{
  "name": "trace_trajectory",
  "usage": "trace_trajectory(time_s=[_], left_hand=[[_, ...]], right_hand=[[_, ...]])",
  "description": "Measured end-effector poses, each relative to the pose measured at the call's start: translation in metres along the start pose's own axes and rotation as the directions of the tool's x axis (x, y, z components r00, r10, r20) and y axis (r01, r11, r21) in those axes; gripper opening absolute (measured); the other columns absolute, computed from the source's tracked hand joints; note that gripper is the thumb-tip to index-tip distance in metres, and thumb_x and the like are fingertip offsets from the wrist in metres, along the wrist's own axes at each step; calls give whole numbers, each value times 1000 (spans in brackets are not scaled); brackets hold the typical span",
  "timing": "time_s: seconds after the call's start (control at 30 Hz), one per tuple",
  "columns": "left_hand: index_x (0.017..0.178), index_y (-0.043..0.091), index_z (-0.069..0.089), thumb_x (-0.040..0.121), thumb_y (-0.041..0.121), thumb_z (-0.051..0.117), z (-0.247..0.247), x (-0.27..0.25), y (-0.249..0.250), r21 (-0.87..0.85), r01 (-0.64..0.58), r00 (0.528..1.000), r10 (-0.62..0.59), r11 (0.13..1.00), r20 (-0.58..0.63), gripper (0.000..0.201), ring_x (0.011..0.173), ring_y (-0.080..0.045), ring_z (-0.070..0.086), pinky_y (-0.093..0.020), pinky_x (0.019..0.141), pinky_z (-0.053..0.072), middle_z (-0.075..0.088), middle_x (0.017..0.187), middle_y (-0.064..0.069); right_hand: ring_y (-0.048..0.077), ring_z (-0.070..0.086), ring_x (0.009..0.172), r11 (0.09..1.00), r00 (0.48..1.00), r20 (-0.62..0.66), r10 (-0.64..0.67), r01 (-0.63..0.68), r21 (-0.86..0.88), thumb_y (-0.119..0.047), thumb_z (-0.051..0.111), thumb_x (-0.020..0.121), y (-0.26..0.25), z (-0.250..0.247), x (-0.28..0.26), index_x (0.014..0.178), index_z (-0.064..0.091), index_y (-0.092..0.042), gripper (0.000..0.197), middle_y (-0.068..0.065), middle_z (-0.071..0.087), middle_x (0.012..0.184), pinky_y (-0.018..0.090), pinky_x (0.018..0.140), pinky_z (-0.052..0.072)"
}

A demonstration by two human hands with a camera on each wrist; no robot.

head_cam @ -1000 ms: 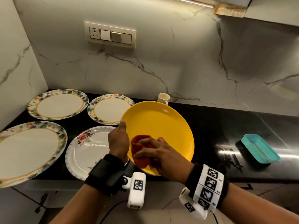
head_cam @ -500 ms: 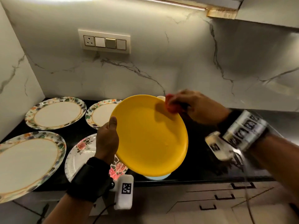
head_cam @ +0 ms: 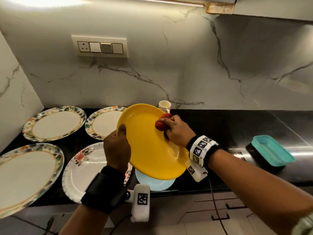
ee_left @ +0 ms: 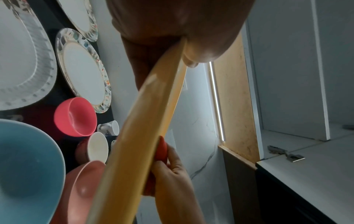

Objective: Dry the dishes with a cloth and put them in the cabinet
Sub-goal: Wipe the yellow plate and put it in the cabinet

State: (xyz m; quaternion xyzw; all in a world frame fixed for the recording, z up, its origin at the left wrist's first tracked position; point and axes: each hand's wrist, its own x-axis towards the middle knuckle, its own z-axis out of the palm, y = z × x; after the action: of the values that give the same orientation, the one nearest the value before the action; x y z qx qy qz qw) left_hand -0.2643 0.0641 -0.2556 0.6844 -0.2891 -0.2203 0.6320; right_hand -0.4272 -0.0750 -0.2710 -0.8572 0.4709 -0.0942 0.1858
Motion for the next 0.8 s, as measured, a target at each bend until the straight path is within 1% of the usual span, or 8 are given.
trace_trajectory(time_s=[0.1,0.23,0.37,0.47,0.53,0.63,0.7,0.8], left_hand=[[52,13,32,99,30,46,10,-4,-5,6,-42,998,42,999,-40,52,44,-16,26,-22,43,24,30,47,-3],[54,18,41,99,36,46,22,-12,-16,37,-95,994,97,995,-47,48,48,-17,36,-26,52,31,39,49,-1],[71,10,55,98,37,45,31,-22,-20,43,-158,986,159,987,-45,39,54,-13,42,-23,54,34,46,59,2],[72,12,55,98,37,45,34,-24,-18,58,-176,981,180,983,-72,38,54,-13,45,-23,53,34,48,57,3],[73,13,56,98,38,44,35,-23,-17,67,-174,980,179,982,-83,38,54,-14,47,-25,56,35,50,57,2],[75,13,58,99,38,43,36,-19,-12,75,-181,977,188,981,-101,38,56,-15,50,-28,59,42,53,59,0],[76,14,58,100,38,42,36,-14,-8,70,-176,975,184,982,-123,37,58,-17,51,-30,63,46,53,60,-1],[79,12,58,99,42,41,37,-6,-4,45,-152,979,157,987,-130,41,62,-23,52,-33,66,47,53,62,-2]], right_hand=[[26,54,107,991,993,-20,120,-119,60,-32,45,95,13,19,-14,143,31,-42,50,10,39,133,32,94,44],[26,52,115,940,966,-6,258,-249,234,-38,47,90,21,46,-27,139,35,-47,52,9,42,136,38,101,46],[23,63,98,852,946,56,319,-312,421,-46,45,78,23,65,-40,128,36,-59,53,6,55,119,37,90,54],[21,64,96,819,958,66,279,-273,505,-47,47,75,14,71,-52,118,40,-67,48,5,57,117,34,89,54],[20,64,98,804,967,84,239,-246,541,-48,48,74,6,73,-59,118,43,-65,48,4,55,119,32,88,54],[22,60,104,800,981,72,181,-190,569,-51,49,70,-6,72,-72,124,44,-59,54,3,54,118,39,95,52],[20,57,104,822,992,56,117,-128,555,-46,49,74,-16,66,-82,125,47,-54,53,3,49,115,38,97,50],[10,50,102,848,1000,26,7,-20,529,-29,51,84,-32,53,-98,128,51,-47,48,-1,43,111,28,98,45]])
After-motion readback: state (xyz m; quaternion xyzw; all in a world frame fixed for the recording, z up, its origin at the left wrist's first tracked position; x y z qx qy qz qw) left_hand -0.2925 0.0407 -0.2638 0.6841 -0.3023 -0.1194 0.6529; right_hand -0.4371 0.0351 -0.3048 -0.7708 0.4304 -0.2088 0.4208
